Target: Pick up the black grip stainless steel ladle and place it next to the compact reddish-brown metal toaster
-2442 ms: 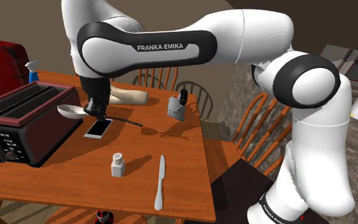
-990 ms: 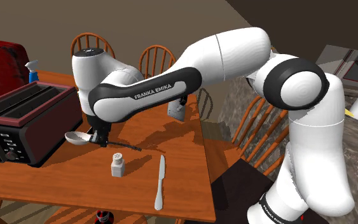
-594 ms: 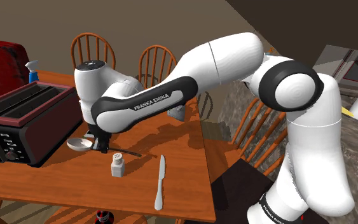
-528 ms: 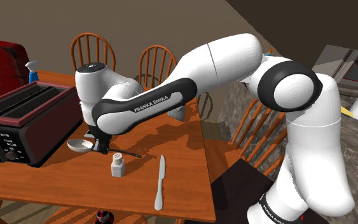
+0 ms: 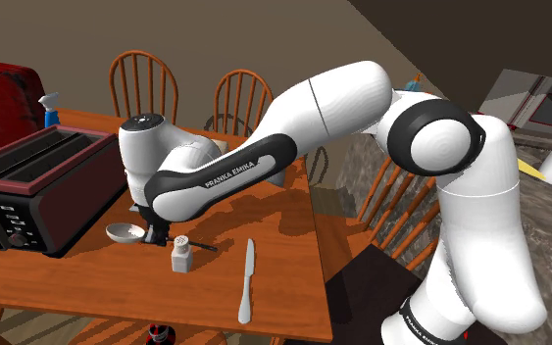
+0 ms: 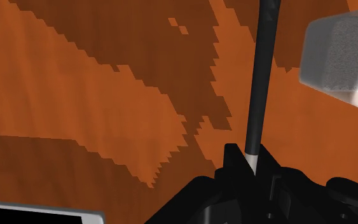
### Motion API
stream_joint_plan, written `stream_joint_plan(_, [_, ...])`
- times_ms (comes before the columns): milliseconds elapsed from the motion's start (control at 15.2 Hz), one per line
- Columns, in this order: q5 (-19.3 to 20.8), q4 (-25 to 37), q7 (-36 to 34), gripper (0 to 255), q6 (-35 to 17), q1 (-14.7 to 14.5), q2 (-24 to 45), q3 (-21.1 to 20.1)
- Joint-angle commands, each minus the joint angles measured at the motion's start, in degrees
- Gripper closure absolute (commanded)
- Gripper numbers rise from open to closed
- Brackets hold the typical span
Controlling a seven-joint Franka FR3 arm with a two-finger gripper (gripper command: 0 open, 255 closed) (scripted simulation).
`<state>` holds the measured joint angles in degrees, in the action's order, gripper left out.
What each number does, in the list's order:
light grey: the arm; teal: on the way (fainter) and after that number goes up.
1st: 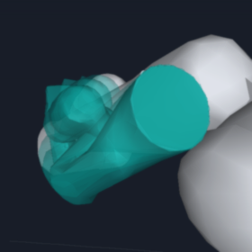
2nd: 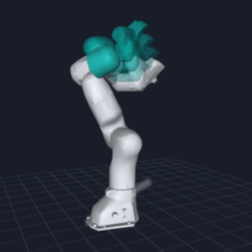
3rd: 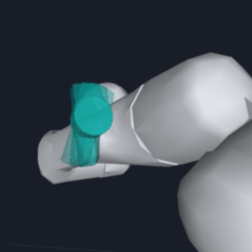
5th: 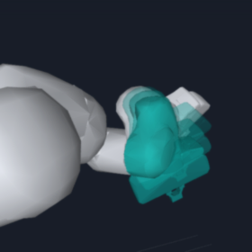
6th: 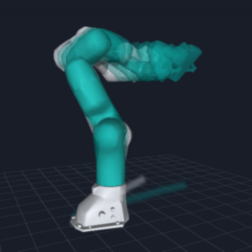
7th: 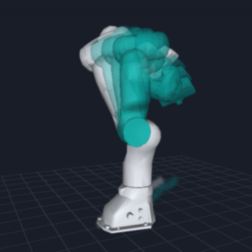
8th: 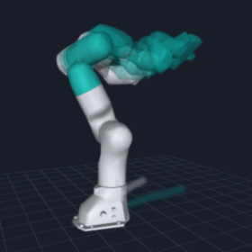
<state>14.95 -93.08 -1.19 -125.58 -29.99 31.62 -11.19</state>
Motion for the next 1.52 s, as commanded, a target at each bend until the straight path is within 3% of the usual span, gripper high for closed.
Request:
stream_joint_plan(0, [0.0, -0.1, 0.0, 255, -0.2, 0.0, 0.1, 0.0])
stream_joint_plan(264, [0.0, -0.1, 0.0, 255, -0.2, 0.0, 0.1, 0.0])
stream_joint_plan(330, [0.0, -0.1, 0.0, 0, -0.2, 0.0, 0.1, 0.0])
stream_joint_plan(660, [0.0, -0.1, 0.0, 0, -0.2, 0.0, 0.1, 0.0])
stream_joint_plan(924, [-1.1, 1.8, 0.7, 0, 5.2, 0.0, -3.5, -0.7])
stream_joint_plan(1452, [-1.1, 1.8, 0.7, 0, 5.2, 0.0, -3.5, -0.7])
